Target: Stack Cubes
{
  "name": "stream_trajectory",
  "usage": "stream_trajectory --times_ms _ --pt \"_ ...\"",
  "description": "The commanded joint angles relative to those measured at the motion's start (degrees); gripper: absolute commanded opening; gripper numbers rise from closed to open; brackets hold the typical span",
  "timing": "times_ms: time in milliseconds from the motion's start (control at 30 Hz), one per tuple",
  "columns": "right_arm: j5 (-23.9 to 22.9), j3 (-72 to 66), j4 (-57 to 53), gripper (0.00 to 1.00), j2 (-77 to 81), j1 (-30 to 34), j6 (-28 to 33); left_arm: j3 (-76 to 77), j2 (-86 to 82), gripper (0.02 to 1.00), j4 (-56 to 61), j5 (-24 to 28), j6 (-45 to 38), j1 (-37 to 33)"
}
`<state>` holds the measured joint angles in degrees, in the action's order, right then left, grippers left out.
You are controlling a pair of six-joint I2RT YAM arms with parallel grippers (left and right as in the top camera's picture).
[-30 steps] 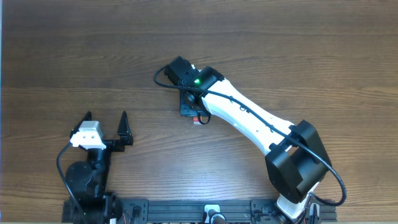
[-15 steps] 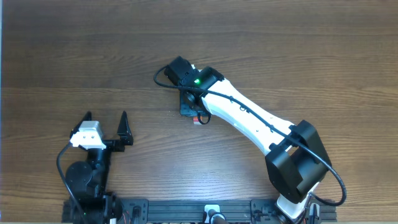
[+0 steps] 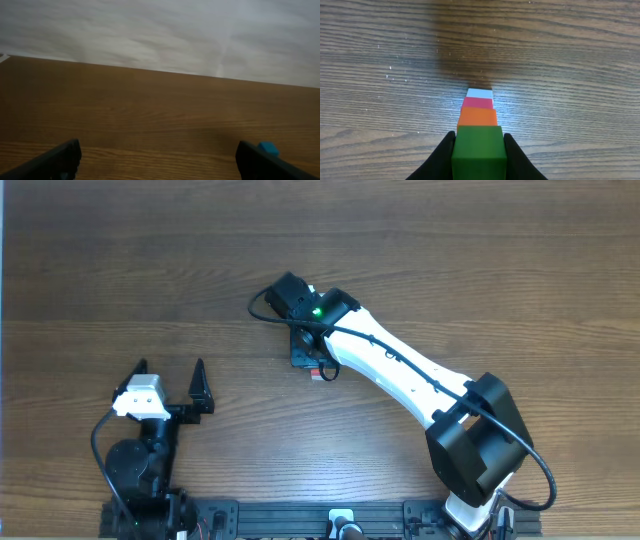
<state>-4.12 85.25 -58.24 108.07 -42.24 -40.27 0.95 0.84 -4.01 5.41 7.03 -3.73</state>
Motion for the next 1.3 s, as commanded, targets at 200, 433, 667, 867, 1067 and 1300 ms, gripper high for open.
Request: stream_trajectory --times_ms 200,433,667,867,1067,1300 --pt "-1.33 -0.31 0.17 0.025 0.94 0.22 -0.39 -0.59 -0.46 1.0 0.15 0.33 -1.05 -0.31" --pt "-1.31 -0.31 0.42 0.025 2.16 -0.07 -0.39 -0.59 -0.46 0.998 0.15 0.33 -1.03 -0.31" --pt "-1.31 -0.31 0.66 0.062 2.23 -0.13 -0.39 -0.59 -0.46 1.0 0.15 0.33 -1.03 -0.31" --pt "-1.29 -0.31 0.66 0.148 2.23 -0.13 -0.39 -0.59 -0.46 1.0 0.15 0.33 -1.03 -0.31" --pt "-0.66 -0.31 0.68 0.411 2.23 -0.13 -0.37 -0.59 -0.46 1.0 0.15 0.35 -1.03 -0.31" --pt "-0.2 -0.31 0.66 0.656 2.23 -0.13 -0.37 -0.59 -0.46 1.0 0.15 0.35 -1.03 -0.31"
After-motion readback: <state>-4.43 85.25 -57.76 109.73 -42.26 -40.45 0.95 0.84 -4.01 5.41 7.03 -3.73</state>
